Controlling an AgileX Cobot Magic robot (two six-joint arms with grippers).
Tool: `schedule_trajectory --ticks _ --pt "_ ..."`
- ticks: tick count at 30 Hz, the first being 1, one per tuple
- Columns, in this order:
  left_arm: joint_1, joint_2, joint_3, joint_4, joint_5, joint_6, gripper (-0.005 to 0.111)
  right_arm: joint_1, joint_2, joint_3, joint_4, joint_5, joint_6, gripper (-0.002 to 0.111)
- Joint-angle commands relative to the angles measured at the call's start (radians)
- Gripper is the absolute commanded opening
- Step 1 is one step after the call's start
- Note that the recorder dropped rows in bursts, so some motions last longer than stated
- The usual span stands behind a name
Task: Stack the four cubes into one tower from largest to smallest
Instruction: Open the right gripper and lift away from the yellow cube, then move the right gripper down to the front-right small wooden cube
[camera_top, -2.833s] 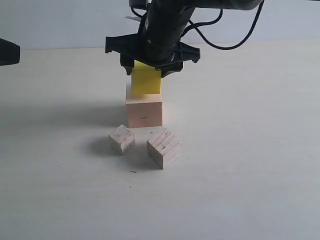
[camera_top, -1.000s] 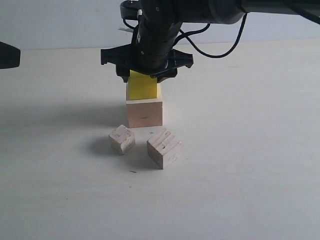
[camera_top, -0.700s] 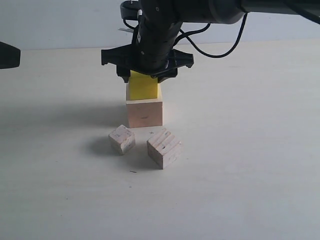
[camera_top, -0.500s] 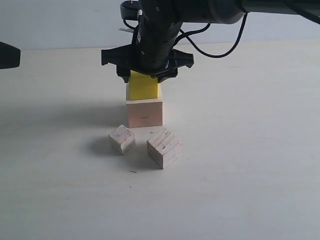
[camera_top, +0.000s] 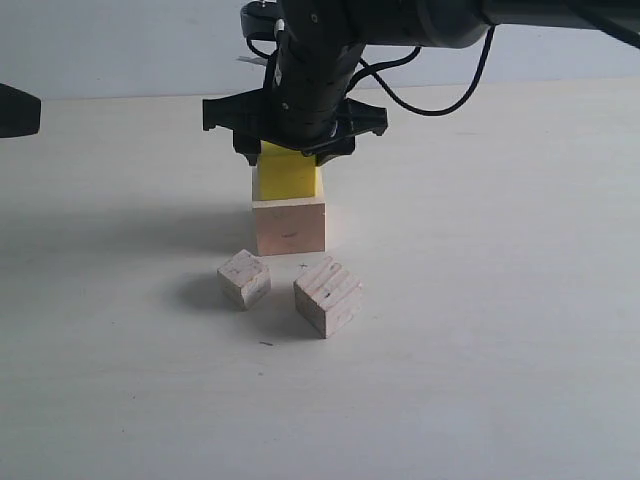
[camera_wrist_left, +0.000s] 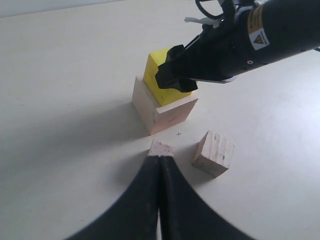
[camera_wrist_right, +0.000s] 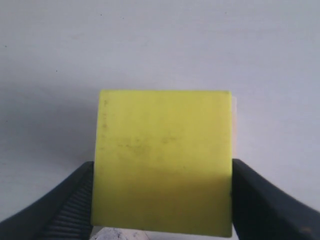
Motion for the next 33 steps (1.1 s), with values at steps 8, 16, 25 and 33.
schedule_trajectory --ticks 8,16,25,33 --pt "-0.007 -0.009 0.004 -0.005 -0.004 0.006 0.000 0.003 -0.002 0.000 -0.003 0.016 0.005 0.098" --pt "-0.007 -0.009 0.004 -0.001 -0.004 0.005 0.000 0.003 -0.060 -0.019 0.048 0.131 -0.019 0.098" --pt "-0.007 -0.009 0.004 0.003 -0.004 0.008 0.000 0.003 -0.178 -0.067 0.120 0.380 -0.269 0.093" --pt "-0.007 -0.009 0.004 0.019 -0.004 0.008 0.000 0.003 -0.239 -0.058 0.147 0.431 -0.435 0.063"
